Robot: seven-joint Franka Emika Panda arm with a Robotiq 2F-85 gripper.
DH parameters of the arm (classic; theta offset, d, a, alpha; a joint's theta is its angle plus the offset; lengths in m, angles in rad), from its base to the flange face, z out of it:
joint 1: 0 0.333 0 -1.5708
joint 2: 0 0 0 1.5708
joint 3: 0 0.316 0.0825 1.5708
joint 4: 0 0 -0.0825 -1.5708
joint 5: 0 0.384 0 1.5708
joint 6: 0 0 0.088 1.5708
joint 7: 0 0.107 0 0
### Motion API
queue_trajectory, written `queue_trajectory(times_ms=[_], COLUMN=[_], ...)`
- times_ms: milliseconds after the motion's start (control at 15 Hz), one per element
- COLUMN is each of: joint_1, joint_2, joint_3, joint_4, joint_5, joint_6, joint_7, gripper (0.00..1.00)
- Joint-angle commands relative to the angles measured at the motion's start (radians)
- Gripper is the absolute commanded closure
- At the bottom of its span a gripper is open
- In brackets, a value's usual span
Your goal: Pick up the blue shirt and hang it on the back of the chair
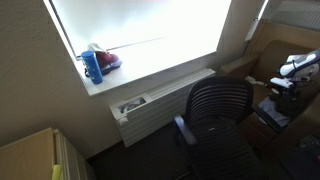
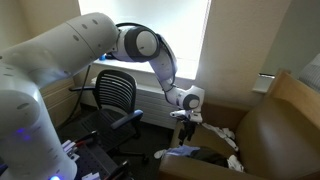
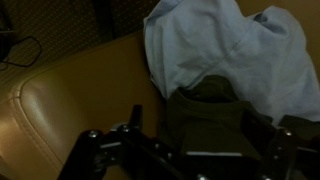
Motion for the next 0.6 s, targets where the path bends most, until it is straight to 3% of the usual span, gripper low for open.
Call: queue_trajectory(times_ms=[0,267,333,400,533], joint_1=[0.028,0.009,0.004,-0.014,-0.012], joint_2=[0.215,0.387,0.433,0.362,0.383], joint_3=[-0.043,-0.05,-0.057,-0.021,-0.023], joint_4=[0.207,0.397,0.447,0.331,0.336], joint_5=[-0.015,-0.031,-0.029,-0.088,-0.147], joint_6=[-0.152,-0.299,-0.274,-0.138,-0.029], joint_7=[0.144,0.249,0.293,0.384,0.482], gripper=[0.0,0.0,0.0,0.0,0.0])
